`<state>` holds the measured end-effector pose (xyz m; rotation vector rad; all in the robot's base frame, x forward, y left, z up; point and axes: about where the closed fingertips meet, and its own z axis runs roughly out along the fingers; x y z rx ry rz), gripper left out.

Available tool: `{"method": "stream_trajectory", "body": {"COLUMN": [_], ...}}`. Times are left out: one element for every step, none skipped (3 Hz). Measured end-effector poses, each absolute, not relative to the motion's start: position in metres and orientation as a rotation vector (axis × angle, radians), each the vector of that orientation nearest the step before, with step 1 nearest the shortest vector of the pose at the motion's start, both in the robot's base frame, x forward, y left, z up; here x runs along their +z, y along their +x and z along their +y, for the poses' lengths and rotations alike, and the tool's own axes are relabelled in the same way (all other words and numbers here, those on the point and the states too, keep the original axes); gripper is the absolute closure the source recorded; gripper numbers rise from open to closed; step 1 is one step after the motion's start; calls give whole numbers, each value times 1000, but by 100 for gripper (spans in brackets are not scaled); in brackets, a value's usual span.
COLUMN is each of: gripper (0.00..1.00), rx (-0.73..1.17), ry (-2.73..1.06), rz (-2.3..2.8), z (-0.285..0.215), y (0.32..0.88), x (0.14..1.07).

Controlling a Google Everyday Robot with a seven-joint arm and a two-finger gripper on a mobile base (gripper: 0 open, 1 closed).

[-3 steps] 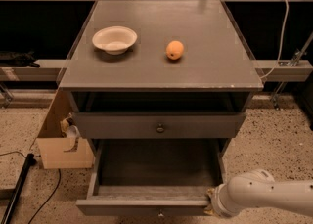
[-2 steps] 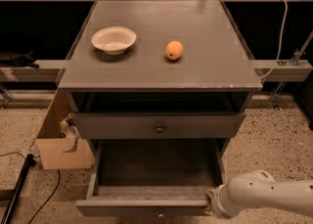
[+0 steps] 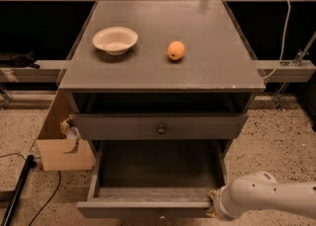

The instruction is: Open middle drawer

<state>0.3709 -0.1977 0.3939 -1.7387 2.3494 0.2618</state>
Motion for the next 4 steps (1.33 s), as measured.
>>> {"method": "stream_trajectory", "body": {"gripper": [27, 5, 0, 0], "rx": [262, 262, 262, 262], "ry": [-1739, -1739, -1739, -1739], "rz": [2349, 2349, 2349, 2349], "z": [-198, -198, -198, -198], "y": [371, 371, 371, 371], "x": [394, 394, 394, 394]}}
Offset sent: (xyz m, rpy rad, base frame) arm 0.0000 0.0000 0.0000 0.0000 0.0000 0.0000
